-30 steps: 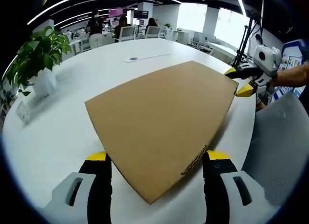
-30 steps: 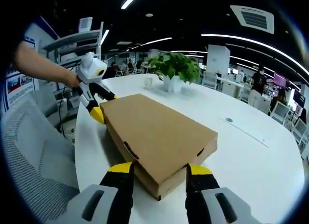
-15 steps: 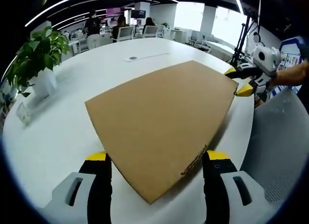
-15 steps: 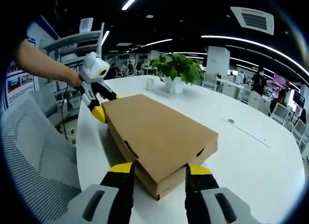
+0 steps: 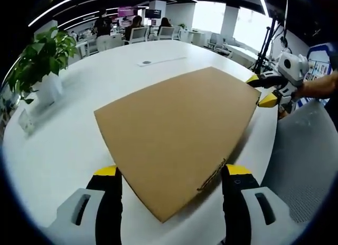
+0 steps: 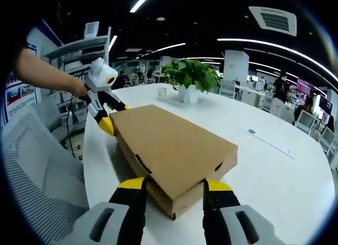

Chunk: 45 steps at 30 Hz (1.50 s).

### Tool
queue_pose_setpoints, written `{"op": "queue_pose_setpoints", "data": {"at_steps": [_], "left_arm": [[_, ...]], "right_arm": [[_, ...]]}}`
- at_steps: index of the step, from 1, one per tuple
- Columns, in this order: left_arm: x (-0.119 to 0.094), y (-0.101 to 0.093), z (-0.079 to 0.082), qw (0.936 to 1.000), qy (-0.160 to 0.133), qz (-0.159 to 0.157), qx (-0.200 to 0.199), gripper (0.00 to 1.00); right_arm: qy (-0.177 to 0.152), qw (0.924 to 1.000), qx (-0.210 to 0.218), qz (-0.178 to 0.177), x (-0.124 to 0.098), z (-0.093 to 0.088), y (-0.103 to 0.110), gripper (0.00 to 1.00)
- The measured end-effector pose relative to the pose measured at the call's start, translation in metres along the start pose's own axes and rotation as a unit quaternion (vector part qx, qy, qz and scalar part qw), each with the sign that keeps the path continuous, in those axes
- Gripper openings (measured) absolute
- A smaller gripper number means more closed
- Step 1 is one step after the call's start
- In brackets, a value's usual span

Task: Operate the shoe box by opening the lid, removing the specified soft item, and placing it in the target area until the item is outside and the box remains undamaged.

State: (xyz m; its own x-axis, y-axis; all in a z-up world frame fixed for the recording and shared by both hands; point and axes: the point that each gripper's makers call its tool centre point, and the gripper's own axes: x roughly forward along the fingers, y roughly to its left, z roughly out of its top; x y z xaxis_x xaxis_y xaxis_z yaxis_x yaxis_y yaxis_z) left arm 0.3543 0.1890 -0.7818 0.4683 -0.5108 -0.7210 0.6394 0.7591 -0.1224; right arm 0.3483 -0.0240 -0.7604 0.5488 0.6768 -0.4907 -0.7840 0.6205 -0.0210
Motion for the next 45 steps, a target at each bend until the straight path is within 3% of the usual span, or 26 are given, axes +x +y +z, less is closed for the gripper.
{"op": "queue_pose_setpoints", "data": {"at_steps": [14, 32, 45], "left_arm": [[-0.011, -0.004, 0.008, 0.9998, -0.020, 0.001, -0.010, 0.80], [-0.025, -0.005, 0.025, 0.9991, -0.039, 0.014, -0.014, 0.79], [-0.034, 0.001, 0.041, 0.9976, -0.057, 0.037, -0.011, 0.73]], "right_arm": [[-0.016, 0.9996, 0.021, 0.001, -0.006, 0.013, 0.001, 0.41], [-0.042, 0.9990, 0.010, 0.006, -0.014, 0.037, 0.000, 0.49], [-0.060, 0.9982, -0.005, 0.001, -0.018, 0.058, -0.011, 0.46]]}}
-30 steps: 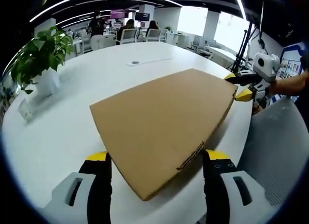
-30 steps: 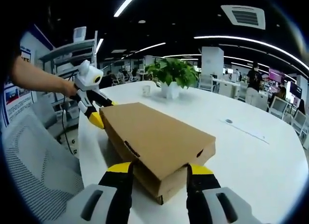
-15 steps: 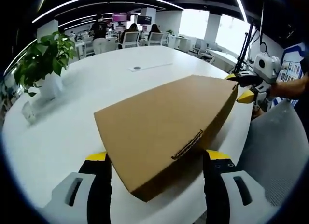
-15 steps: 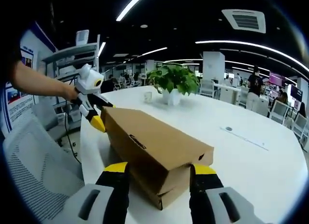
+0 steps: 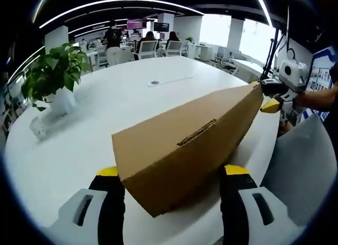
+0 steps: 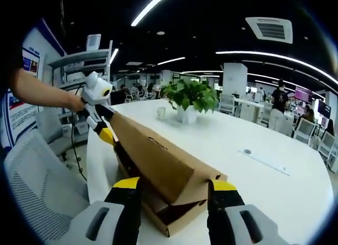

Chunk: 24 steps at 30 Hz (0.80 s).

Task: Operate the shoe box by opening the lid, removing the specified soft item, and placing it in the target area until the item is outside and the box remains undamaged.

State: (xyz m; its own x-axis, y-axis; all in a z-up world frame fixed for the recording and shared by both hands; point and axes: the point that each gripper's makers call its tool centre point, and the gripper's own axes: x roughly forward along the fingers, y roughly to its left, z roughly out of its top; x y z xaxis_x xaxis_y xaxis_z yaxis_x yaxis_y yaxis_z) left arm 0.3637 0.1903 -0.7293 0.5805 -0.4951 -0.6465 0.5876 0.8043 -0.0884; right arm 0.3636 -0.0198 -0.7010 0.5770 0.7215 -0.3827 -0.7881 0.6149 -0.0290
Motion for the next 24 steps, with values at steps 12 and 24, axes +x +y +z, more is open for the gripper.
{"op": "queue_pose_setpoints", "data": {"at_steps": [12, 24], "left_arm": [[-0.005, 0.019, 0.014, 0.9987, -0.020, 0.048, -0.003, 0.52], [-0.008, 0.034, 0.028, 0.9969, -0.030, 0.074, -0.001, 0.38]], "right_arm": [[-0.011, 0.9999, -0.004, -0.009, 0.002, 0.016, -0.010, 0.46], [-0.018, 0.9995, -0.012, -0.022, 0.006, 0.028, -0.023, 0.43]]}}
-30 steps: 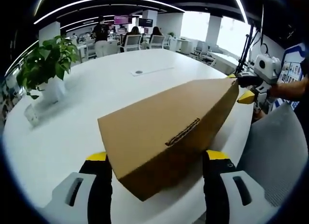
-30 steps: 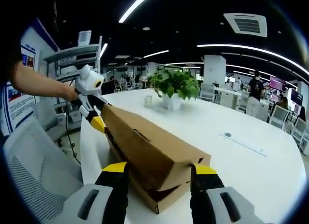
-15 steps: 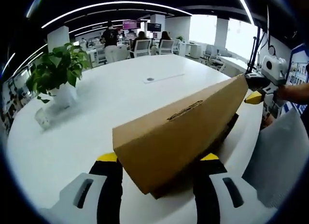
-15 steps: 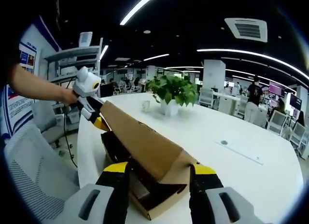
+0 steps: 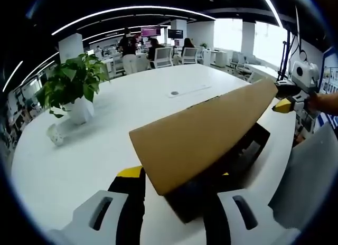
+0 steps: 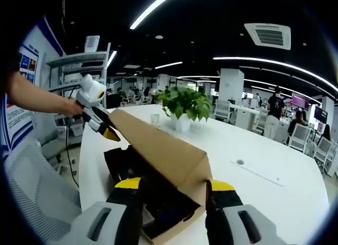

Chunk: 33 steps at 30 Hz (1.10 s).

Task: Operate the shoe box by opening the lid, removing the specified soft item, and placing it in the target area until the item is outside and the box remains undamaged.

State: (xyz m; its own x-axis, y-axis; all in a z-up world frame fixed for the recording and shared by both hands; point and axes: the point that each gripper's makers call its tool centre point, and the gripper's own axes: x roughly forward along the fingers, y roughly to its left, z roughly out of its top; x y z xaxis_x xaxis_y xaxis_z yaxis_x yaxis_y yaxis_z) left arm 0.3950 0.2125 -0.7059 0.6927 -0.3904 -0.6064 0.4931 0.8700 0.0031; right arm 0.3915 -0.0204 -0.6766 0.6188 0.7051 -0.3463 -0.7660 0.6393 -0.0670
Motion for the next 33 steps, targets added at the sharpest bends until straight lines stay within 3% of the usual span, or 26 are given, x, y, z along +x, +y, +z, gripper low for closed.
{"op": "queue_pose_setpoints", "data": {"at_steps": [33], "left_arm": [[0.009, 0.042, 0.035, 0.9979, -0.018, 0.062, -0.003, 0.08]], "right_arm": [[-0.011, 0.9995, -0.011, -0.027, 0.023, 0.022, -0.035, 0.40]]}}
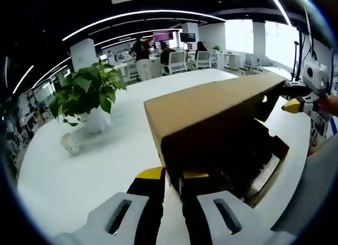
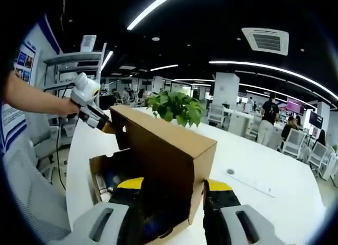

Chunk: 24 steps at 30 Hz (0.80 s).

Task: Operate the shoe box by opening the lid, removing the specified soft item, and placing it in the target area until the item is outside and the box remains undamaged.

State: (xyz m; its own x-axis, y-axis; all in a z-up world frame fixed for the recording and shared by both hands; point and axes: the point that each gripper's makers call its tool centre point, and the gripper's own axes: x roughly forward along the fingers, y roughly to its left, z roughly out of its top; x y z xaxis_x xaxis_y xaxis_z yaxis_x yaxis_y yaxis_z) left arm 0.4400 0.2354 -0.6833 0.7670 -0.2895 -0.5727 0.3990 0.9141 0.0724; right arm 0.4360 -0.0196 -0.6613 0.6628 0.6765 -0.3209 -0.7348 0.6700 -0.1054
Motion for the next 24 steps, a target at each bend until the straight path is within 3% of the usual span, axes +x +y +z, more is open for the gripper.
{"op": "queue_pose_setpoints", "data": {"at_steps": [5, 24], "left_arm": [[0.003, 0.007, 0.005, 0.9999, -0.001, 0.011, 0.005, 0.02], [0.014, 0.017, 0.015, 0.9997, -0.018, 0.016, -0.006, 0.00]], "right_arm": [[0.000, 1.0000, -0.001, -0.003, 0.004, 0.002, -0.005, 0.40], [-0.018, 0.9992, 0.012, -0.032, 0.016, 0.004, -0.022, 0.38]]}}
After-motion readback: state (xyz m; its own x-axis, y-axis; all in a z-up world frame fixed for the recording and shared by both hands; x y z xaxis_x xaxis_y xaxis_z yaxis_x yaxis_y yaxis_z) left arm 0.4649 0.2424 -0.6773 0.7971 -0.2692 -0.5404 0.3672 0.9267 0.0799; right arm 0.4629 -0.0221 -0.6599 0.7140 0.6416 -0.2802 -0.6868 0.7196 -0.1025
